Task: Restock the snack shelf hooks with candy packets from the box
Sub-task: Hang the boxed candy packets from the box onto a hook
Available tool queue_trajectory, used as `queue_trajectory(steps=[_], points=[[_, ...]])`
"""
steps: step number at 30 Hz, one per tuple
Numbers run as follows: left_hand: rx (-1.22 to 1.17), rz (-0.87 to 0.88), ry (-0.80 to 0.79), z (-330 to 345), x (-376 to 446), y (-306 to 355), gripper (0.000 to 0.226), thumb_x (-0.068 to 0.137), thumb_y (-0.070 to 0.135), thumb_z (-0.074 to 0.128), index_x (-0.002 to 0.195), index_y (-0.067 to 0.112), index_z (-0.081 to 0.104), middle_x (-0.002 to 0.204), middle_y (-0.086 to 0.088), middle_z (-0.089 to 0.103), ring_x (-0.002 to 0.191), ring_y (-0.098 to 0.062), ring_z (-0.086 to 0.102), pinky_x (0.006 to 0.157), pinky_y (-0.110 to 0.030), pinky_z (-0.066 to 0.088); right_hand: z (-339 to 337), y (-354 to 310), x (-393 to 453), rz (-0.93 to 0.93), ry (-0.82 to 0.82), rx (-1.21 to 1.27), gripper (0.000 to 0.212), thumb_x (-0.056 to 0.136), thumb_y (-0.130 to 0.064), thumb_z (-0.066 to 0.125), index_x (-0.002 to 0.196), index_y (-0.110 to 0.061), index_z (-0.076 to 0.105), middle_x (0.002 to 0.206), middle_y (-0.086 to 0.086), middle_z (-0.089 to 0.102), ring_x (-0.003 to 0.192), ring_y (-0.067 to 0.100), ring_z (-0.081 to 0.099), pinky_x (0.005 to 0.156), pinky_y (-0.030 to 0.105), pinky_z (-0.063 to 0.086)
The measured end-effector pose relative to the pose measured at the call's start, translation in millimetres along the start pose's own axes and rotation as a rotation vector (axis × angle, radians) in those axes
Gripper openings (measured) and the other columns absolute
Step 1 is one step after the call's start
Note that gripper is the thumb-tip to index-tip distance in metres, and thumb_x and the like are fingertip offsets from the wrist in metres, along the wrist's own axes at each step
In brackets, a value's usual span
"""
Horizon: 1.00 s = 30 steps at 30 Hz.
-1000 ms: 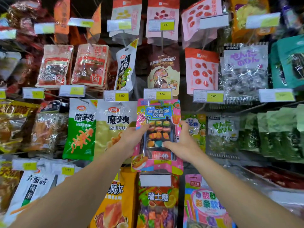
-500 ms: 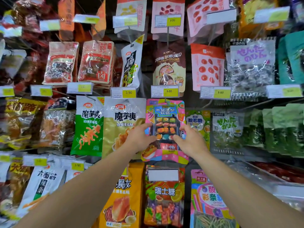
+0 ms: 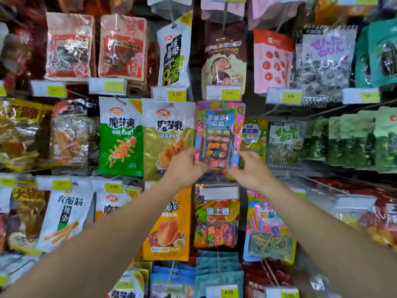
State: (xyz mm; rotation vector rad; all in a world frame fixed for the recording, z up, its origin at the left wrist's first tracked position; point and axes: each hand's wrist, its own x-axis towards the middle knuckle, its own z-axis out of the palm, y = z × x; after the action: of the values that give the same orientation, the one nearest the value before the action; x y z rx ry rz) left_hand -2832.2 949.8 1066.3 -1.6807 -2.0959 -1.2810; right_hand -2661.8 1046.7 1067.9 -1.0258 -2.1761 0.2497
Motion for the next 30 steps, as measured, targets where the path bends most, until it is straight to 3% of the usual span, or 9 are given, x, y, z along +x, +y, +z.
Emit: queue_trajectory(steps=[5, 10, 15, 19, 22, 25, 28, 30], points=[[-0.196, -0.013, -0.046, 9.4, -50.2, -21.1, 0.065, 0.075, 0.040, 0.066, 0.136, 0.023, 0.054, 0.131, -0.001, 0.062, 0.114, -0.022, 0.061, 0.097, -0.033, 0.048, 25.0, -14.7, -56.4, -0.034, -0.008, -0.014, 0.063, 0.092, -0.034, 0.061, 0.147, -0.014, 0.038, 0.150, 0.008, 0.032, 0.137, 0.027, 0.036, 0.106, 0.033, 0.033], [-0.244, -0.080, -0.150, 39.2, -116.1, -57.8, 0.049, 0.085, 0.025, 0.069, 0.132, 0.019, 0.058, 0.128, 0.004, 0.061, 0.113, -0.018, 0.060, 0.099, -0.036, 0.048, 77.7, -7.3, -121.4, -0.001, -0.070, -0.055, 0.059, 0.088, -0.032, 0.062, 0.142, -0.017, 0.045, 0.142, 0.009, 0.043, 0.131, 0.027, 0.044, 0.104, 0.035, 0.039], [-0.219, -0.207, -0.302, 79.9, -202.3, -103.6, 0.046, 0.089, 0.022, 0.066, 0.134, 0.014, 0.057, 0.136, -0.003, 0.058, 0.117, -0.021, 0.060, 0.101, -0.032, 0.045, 142.9, 24.1, -197.5, 0.071, -0.297, -0.075, 0.064, 0.088, -0.034, 0.063, 0.144, -0.014, 0.041, 0.145, 0.010, 0.042, 0.132, 0.028, 0.044, 0.107, 0.037, 0.037], [-0.243, -0.356, -0.380, 111.9, -266.9, -134.6, 0.043, 0.089, 0.020, 0.067, 0.131, 0.014, 0.059, 0.131, -0.003, 0.062, 0.110, -0.020, 0.063, 0.090, -0.021, 0.044, 189.0, 53.6, -254.2, 0.109, -0.488, -0.086, 0.062, 0.091, -0.036, 0.060, 0.145, -0.015, 0.039, 0.147, 0.011, 0.039, 0.131, 0.030, 0.044, 0.105, 0.037, 0.040], [-0.217, -0.471, -0.451, 134.6, -310.9, -156.6, 0.046, 0.089, 0.026, 0.068, 0.133, 0.018, 0.058, 0.131, 0.000, 0.061, 0.114, -0.020, 0.061, 0.096, -0.026, 0.045, 220.6, 77.6, -295.6, 0.151, -0.592, -0.067, 0.061, 0.088, -0.035, 0.060, 0.143, -0.014, 0.042, 0.142, 0.010, 0.043, 0.129, 0.030, 0.046, 0.103, 0.037, 0.042], [-0.185, -0.551, -0.526, 156.0, -357.1, -175.8, 0.044, 0.089, 0.026, 0.067, 0.132, 0.016, 0.059, 0.130, 0.003, 0.060, 0.110, -0.018, 0.062, 0.090, -0.023, 0.044, 257.0, 99.6, -342.0, 0.180, -0.716, -0.049, 0.060, 0.086, -0.035, 0.062, 0.139, -0.011, 0.046, 0.138, 0.012, 0.047, 0.127, 0.030, 0.048, 0.104, 0.035, 0.041], [-0.166, -0.644, -0.576, 181.0, -404.9, -198.4, 0.036, 0.089, 0.024, 0.067, 0.123, 0.015, 0.064, 0.122, 0.001, 0.065, 0.094, -0.010, 0.059, 0.076, -0.011, 0.036, 297.5, 118.6, -388.7, 0.224, -0.845, -0.032, 0.055, 0.084, -0.033, 0.062, 0.134, -0.013, 0.050, 0.132, 0.012, 0.051, 0.122, 0.030, 0.050, 0.097, 0.035, 0.043], [-0.180, -0.760, -0.604, 194.7, -436.1, -215.8, 0.039, 0.088, 0.025, 0.067, 0.126, 0.018, 0.062, 0.122, 0.002, 0.063, 0.099, -0.011, 0.058, 0.085, -0.014, 0.038, 324.6, 127.9, -418.6, 0.264, -0.922, -0.021, 0.053, 0.085, -0.033, 0.062, 0.132, -0.011, 0.050, 0.131, 0.012, 0.050, 0.122, 0.031, 0.050, 0.095, 0.035, 0.043]])
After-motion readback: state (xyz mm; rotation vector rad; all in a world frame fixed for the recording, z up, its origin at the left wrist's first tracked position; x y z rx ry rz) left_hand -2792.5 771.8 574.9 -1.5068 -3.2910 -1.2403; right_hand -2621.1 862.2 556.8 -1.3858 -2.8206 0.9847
